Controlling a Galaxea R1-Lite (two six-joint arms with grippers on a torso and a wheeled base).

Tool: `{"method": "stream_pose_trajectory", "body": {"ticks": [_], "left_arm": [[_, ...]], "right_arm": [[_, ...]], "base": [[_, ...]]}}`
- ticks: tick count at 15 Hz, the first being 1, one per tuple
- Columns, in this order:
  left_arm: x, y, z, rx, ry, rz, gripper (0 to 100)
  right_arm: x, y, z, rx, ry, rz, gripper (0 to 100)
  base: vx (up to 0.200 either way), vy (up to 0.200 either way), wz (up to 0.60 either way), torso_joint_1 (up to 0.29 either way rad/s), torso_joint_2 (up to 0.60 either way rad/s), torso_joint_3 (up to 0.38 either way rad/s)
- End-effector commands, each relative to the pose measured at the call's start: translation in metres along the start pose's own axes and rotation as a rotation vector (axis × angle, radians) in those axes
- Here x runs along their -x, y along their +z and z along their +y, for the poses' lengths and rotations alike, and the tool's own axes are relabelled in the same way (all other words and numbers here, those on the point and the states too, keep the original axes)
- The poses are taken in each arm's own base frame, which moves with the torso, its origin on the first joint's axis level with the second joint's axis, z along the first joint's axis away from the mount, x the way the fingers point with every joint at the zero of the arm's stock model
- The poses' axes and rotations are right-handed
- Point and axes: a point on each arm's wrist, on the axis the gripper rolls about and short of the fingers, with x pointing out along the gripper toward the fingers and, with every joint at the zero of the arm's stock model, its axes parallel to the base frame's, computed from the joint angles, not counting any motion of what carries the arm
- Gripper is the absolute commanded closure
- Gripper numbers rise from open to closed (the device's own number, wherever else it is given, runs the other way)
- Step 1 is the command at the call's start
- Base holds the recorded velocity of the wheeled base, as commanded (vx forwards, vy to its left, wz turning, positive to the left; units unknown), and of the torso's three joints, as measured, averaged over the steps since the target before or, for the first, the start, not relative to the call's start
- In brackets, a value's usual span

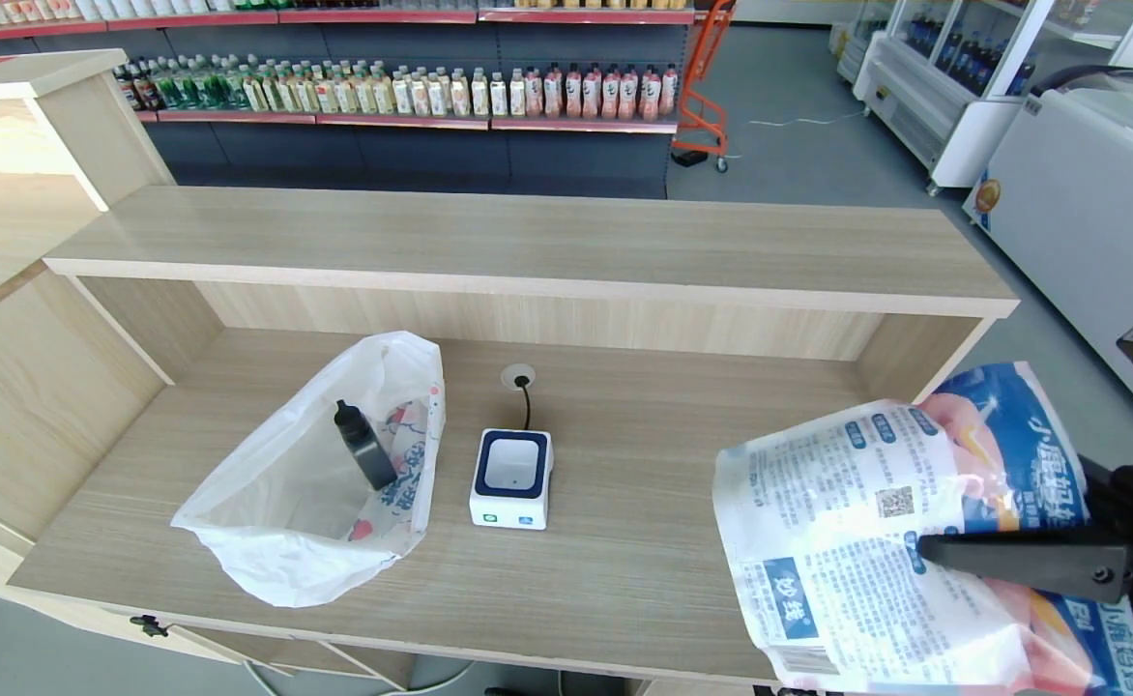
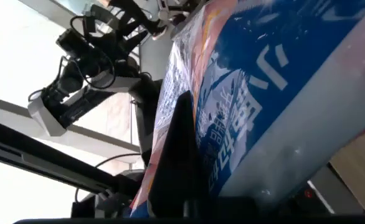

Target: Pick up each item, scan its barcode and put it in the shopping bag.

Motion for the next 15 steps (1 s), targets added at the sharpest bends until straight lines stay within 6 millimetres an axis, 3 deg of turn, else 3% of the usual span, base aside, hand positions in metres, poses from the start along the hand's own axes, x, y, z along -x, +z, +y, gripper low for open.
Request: {"method": "stream_pose_trajectory", "body": {"ticks": [1, 3, 5, 8, 10, 15], "left_arm": [[0.000, 0.000, 0.000, 0.000, 0.000, 0.000, 0], [0.000, 0.000, 0.000, 0.000, 0.000, 0.000, 0], [0.000, 0.000, 0.000, 0.000, 0.000, 0.000, 0], [0.000, 0.000, 0.000, 0.000, 0.000, 0.000, 0], [0.000, 0.000, 0.000, 0.000, 0.000, 0.000, 0], [0.000, 0.000, 0.000, 0.000, 0.000, 0.000, 0]], "right_arm": [[0.005, -0.001, -0.005, 0.372, -0.238, 0.059, 100], [0.004, -0.009, -0.008, 0.579, -0.317, 0.149, 100], [0.006, -0.021, -0.011, 0.634, -0.316, 0.235, 100], [0.009, -0.023, -0.013, 0.890, -0.351, 0.336, 100], [0.016, -0.029, -0.004, 0.940, -0.443, 0.375, 100], [0.026, -0.042, 0.029, 0.995, -0.459, 0.340, 100]], "base": [[0.000, 0.000, 0.00, 0.000, 0.00, 0.000], [0.000, 0.000, 0.00, 0.000, 0.00, 0.000], [0.000, 0.000, 0.00, 0.000, 0.00, 0.000], [0.000, 0.000, 0.00, 0.000, 0.00, 0.000], [0.000, 0.000, 0.00, 0.000, 0.00, 0.000], [0.000, 0.000, 0.00, 0.000, 0.00, 0.000]]}}
